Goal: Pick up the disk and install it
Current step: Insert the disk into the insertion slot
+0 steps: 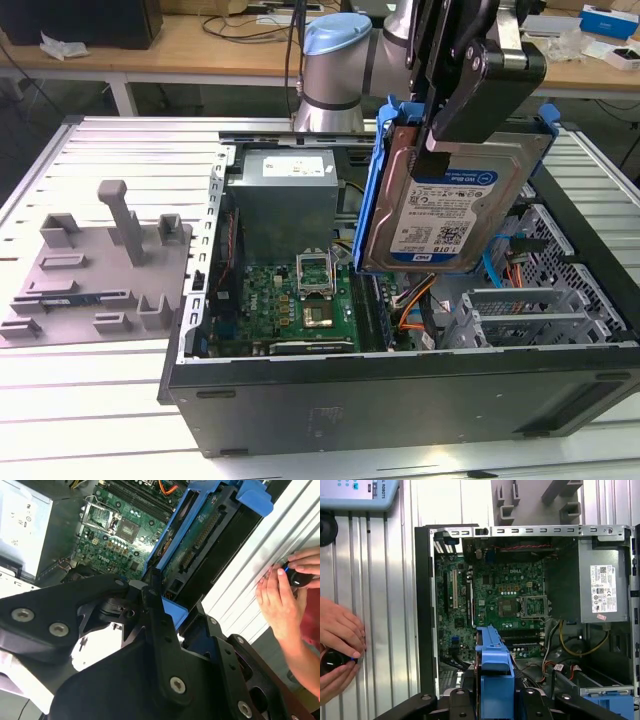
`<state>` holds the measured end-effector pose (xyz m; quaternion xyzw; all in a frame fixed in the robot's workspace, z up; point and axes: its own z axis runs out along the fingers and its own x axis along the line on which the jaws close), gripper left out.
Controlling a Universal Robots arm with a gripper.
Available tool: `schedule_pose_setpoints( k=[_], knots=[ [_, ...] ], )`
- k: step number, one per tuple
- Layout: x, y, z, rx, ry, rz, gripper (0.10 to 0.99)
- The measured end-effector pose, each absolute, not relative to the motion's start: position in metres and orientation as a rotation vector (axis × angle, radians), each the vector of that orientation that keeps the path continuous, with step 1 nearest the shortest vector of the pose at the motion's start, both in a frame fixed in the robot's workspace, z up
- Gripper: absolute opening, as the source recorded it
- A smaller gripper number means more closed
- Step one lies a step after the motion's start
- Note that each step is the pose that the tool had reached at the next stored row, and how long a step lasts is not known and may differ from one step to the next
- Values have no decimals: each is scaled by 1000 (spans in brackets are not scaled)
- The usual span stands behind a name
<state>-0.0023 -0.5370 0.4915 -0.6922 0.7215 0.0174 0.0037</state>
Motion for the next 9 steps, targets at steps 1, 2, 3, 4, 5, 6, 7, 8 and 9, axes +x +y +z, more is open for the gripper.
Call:
schedule_pose_setpoints(
  k=[1,2,3,4,5,6,7,8,9],
  knots=[
    [-2,-537,492,-2170,2261,54,369],
    [-2,-537,492,-2170,2261,54,369],
    [-2,-537,491,-2170,2261,54,369],
    [-2,-537,491,-2171,2260,54,369],
    [0,-537,491,-2172,2259,54,369],
    [1,-537,491,-2174,2257,54,369],
    [3,-537,491,-2176,2255,54,369],
    [4,-537,491,-2178,2253,54,369],
    [8,-537,491,-2182,2249,55,369]
  ],
)
